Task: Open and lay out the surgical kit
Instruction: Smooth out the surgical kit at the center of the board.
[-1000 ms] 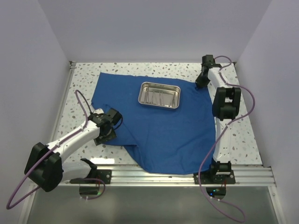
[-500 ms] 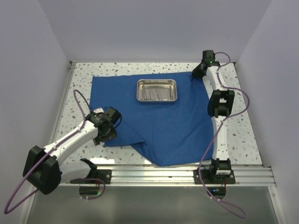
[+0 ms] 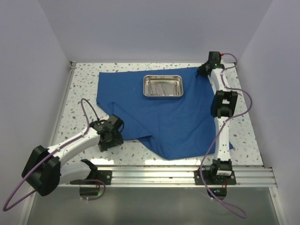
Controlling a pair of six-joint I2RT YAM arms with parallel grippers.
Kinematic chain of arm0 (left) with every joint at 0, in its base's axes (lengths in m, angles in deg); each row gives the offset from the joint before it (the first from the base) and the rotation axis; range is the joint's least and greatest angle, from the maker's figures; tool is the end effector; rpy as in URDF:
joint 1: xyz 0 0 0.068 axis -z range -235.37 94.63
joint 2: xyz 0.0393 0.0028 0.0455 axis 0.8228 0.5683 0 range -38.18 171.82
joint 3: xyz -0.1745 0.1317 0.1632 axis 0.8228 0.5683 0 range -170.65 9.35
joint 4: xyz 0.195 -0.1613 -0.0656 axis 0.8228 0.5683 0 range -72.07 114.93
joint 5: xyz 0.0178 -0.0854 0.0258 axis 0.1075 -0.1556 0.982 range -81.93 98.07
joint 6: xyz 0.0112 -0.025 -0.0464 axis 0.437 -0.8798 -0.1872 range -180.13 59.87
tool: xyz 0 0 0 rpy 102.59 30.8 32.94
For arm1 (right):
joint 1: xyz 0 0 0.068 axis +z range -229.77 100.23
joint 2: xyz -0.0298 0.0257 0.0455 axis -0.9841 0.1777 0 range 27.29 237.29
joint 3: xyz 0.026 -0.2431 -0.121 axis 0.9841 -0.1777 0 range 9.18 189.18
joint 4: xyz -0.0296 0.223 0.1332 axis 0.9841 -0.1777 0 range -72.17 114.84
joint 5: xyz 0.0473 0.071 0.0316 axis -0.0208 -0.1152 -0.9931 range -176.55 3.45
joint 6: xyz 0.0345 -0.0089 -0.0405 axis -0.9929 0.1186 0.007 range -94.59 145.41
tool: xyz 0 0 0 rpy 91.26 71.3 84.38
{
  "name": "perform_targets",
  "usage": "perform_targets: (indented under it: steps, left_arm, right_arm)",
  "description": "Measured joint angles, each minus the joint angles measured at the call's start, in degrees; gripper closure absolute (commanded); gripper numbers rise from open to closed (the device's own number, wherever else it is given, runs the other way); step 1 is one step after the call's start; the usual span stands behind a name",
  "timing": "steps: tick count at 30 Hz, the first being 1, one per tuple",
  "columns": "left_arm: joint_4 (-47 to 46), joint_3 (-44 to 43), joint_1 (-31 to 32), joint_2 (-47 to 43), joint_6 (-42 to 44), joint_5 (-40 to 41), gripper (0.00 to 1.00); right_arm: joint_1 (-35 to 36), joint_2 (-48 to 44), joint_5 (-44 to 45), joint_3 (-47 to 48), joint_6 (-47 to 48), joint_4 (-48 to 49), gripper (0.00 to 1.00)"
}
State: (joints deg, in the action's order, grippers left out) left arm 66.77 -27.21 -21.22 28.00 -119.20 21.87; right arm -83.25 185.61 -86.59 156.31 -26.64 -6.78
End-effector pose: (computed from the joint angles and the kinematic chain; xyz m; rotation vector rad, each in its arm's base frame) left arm 0.1520 -0.0927 0.1797 -0.6442 2.7551 0.0274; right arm 0.5966 -0.0364 0.1478 1.0977 2.0857 0.4241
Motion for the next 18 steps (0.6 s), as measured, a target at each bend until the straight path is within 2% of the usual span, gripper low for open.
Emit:
perform_targets:
  steps: [6, 11, 15, 18]
  left_arm:
    - [-5.01, 3.17, 1.92, 2.38, -3.67, 5.68, 0.30]
    - [-13.09, 4.85, 3.48, -2.03, -5.44, 10.78, 0.21]
    - [-19.89, 6.47, 3.50, -4.46, -5.92, 11.82, 0.19]
    - [-23.08, 7.54, 3.50, -2.62, -6.01, 12.22, 0.22]
  right_arm:
    - [-0.87, -0.02, 0.28, -2.01, 0.48, 4.35, 1.00]
    - [-1.07, -0.42, -0.13, -3.96, 2.14, 7.78, 1.00]
    - [-1.11, -1.22, -0.48, -5.90, 2.67, 9.46, 1.00]
    - [-1.20, -1.66, -0.90, -7.04, 2.67, 10.47, 1.00]
